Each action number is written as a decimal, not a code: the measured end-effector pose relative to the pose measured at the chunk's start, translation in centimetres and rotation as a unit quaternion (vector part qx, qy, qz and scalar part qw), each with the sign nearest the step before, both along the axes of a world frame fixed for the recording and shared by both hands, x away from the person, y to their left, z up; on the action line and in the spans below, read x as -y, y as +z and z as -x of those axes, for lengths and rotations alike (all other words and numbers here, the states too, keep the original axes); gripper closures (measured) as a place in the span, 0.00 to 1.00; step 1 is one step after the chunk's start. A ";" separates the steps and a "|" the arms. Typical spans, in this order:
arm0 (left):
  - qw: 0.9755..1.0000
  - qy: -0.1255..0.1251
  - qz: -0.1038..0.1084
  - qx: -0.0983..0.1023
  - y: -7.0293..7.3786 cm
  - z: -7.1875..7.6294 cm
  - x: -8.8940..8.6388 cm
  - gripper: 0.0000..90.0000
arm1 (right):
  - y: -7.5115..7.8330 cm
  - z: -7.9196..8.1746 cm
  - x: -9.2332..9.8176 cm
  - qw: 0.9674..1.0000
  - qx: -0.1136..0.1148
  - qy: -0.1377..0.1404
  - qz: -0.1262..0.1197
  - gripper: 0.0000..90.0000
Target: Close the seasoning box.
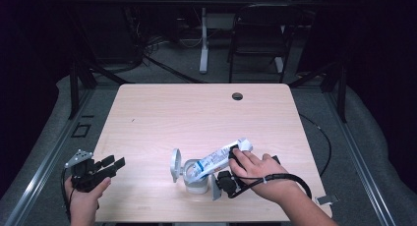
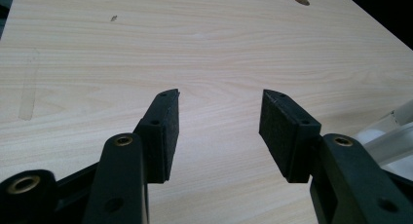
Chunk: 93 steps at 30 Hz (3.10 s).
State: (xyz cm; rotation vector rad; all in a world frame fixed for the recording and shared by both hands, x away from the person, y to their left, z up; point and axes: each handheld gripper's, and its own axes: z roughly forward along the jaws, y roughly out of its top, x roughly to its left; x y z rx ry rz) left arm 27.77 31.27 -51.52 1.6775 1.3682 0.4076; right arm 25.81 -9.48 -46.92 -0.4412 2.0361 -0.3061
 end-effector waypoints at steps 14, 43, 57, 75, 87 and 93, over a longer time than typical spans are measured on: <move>1.000 0.000 0.001 0.000 0.0 0.0 0.0 0.55 | -0.2 0.1 0.1 1.000 -0.001 0.004 0.005 0.70; 1.000 0.002 0.003 0.000 -0.1 0.0 -0.1 0.55 | -0.3 0.3 0.1 1.000 0.007 0.010 0.014 0.73; 1.000 0.002 0.003 0.000 -0.2 0.0 -0.1 0.55 | -0.2 0.4 0.0 1.000 0.012 0.011 0.018 0.74; 1.000 0.003 0.003 0.000 -0.1 0.0 -0.1 0.55 | 0.0 0.5 0.0 1.000 0.016 0.017 0.020 0.74; 1.000 0.002 0.003 -0.001 -0.1 0.0 -0.2 0.55 | 0.1 0.5 -0.1 0.999 0.018 0.021 0.022 0.75; 1.000 0.003 0.004 -0.003 -0.1 0.0 -0.2 0.55 | 0.2 0.6 -0.1 0.999 0.018 0.017 0.021 0.76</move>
